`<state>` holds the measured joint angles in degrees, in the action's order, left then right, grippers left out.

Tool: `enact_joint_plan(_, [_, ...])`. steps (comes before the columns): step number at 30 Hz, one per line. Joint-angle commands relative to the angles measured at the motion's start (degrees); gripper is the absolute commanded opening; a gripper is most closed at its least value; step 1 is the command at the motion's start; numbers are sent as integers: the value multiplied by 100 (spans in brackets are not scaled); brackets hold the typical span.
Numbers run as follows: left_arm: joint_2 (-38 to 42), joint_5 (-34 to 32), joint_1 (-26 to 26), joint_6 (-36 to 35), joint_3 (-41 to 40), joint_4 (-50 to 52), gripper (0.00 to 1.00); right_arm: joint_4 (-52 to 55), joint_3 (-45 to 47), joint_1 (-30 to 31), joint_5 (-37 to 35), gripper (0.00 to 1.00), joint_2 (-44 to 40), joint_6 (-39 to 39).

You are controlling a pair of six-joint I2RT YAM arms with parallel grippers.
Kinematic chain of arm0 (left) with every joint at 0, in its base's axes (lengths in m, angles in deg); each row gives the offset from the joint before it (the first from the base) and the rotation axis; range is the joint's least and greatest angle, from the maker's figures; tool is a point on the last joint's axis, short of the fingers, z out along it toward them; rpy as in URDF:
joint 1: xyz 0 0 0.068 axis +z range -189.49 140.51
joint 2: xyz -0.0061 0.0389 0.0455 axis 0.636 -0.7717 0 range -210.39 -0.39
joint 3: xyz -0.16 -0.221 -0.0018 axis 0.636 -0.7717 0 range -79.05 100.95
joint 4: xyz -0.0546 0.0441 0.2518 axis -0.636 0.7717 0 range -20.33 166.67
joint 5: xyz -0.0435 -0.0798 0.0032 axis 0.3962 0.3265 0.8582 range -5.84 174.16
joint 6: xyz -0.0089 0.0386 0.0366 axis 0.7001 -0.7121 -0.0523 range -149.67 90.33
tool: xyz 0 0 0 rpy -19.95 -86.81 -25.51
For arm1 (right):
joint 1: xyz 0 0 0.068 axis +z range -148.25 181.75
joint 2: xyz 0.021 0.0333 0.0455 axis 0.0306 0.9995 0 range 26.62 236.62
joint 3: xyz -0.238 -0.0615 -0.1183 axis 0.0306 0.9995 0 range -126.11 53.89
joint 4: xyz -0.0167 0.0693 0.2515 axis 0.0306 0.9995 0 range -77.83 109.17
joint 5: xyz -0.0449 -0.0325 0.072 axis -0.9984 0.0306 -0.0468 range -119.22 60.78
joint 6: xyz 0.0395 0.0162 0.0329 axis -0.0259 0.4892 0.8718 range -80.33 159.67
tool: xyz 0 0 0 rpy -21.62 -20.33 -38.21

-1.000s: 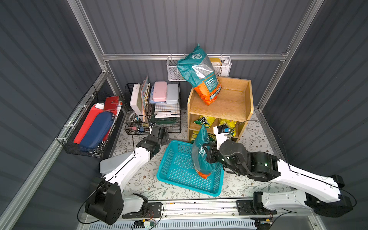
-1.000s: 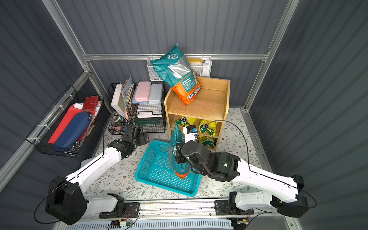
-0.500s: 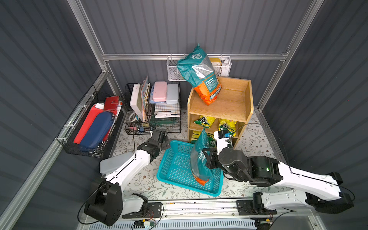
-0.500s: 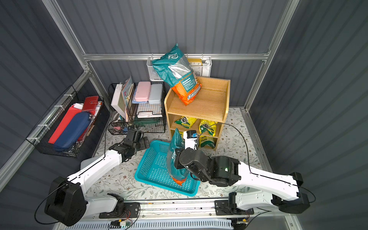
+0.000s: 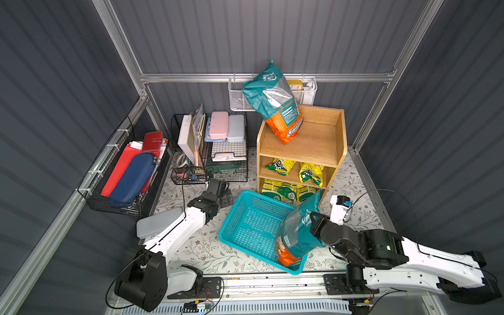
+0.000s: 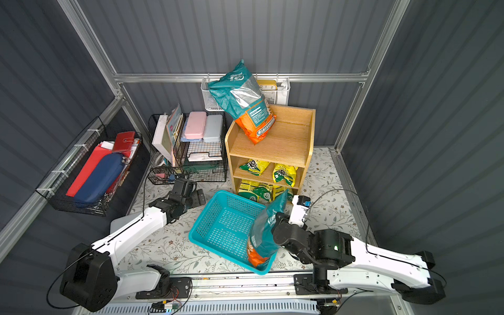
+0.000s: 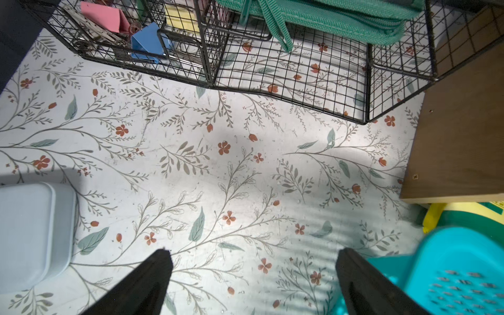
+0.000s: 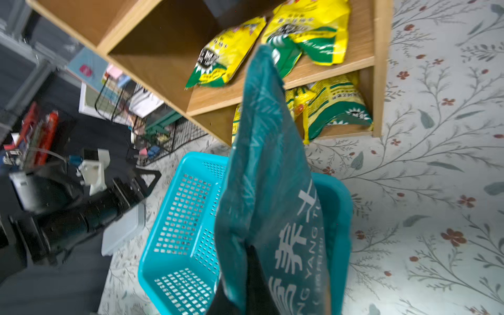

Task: Take down the fertilizer bag from the shelf
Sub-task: Place the fertilizer bag in the storage box.

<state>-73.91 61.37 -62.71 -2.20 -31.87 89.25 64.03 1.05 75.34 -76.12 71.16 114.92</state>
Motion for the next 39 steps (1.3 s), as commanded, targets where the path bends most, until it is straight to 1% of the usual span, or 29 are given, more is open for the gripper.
enact_joint_plan(1, [149, 116, 14, 119, -3, 106, 99, -823, 87, -286, -292, 0, 186, 22])
enact_joint_plan(4, [229, 118, 11, 162, -15, 177, 99, -1216, 123, -564, 224, 0, 632, -266])
enact_joint_plan(6, [308, 68, 12, 189, -34, 229, 99, -1620, 151, -835, 693, 0, 907, -589])
enact_joint_plan(8, [387, 23, 11, 207, -61, 292, 99, -1644, 89, -1029, 944, 0, 1077, -618])
enact_joint_plan(10, [476, 17, 12, 199, -60, 360, 99, -1455, 54, -1057, 813, 0, 1040, -485])
enact_joint_plan(12, [556, 109, 15, 162, -58, 370, 99, -1244, 148, -1056, 600, 0, 800, -272])
enact_joint_plan(14, [583, 369, 11, 23, -35, 299, 99, -956, 314, -1057, 411, 0, 489, 119])
enact_joint_plan(16, [534, 651, 11, -141, 17, 227, 99, -806, 513, -1056, 364, 0, 126, 370])
enact_joint_plan(19, [285, 989, 15, -404, 140, 145, 99, -676, 737, -1054, 370, 0, -344, 544])
enact_joint_plan(21, [-36, 1174, 8, -558, 297, 156, 99, -562, 833, -1060, 365, 0, -524, 658])
enact_joint_plan(22, [-184, 1276, 6, -625, 385, 196, 99, -541, 887, -1064, 350, 4, -555, 711])
enact_joint_plan(24, [-591, 1543, 3, -721, 649, 373, 99, -614, 998, -1050, 382, 21, -590, 791])
enact_joint_plan(26, [-864, 1691, -19, -721, 898, 611, 99, -705, 1056, -1056, 440, 33, -587, 824])
enact_joint_plan(28, [-930, 1741, -69, -716, 983, 661, 99, -660, 1025, -1061, 436, 49, -549, 837])
enact_joint_plan(29, [-897, 1744, -88, -720, 975, 637, 99, -578, 973, -1057, 416, 54, -531, 860])
enact_joint_plan(30, [-838, 1761, -95, -725, 977, 626, 99, -522, 907, -1052, 373, 57, -525, 833])
enact_joint_plan(34, [-637, 1610, -99, -783, 1057, 785, 99, -331, 507, -1060, 29, 63, -457, 426])
enact_joint_plan(37, [-529, 1479, -93, -871, 1308, 1031, 99, -132, -61, -1056, -494, 77, -329, -288])
enact_joint_plan(39, [-442, 1486, -91, -908, 1532, 1103, 99, 4, -536, -1062, -969, 88, -175, -964])
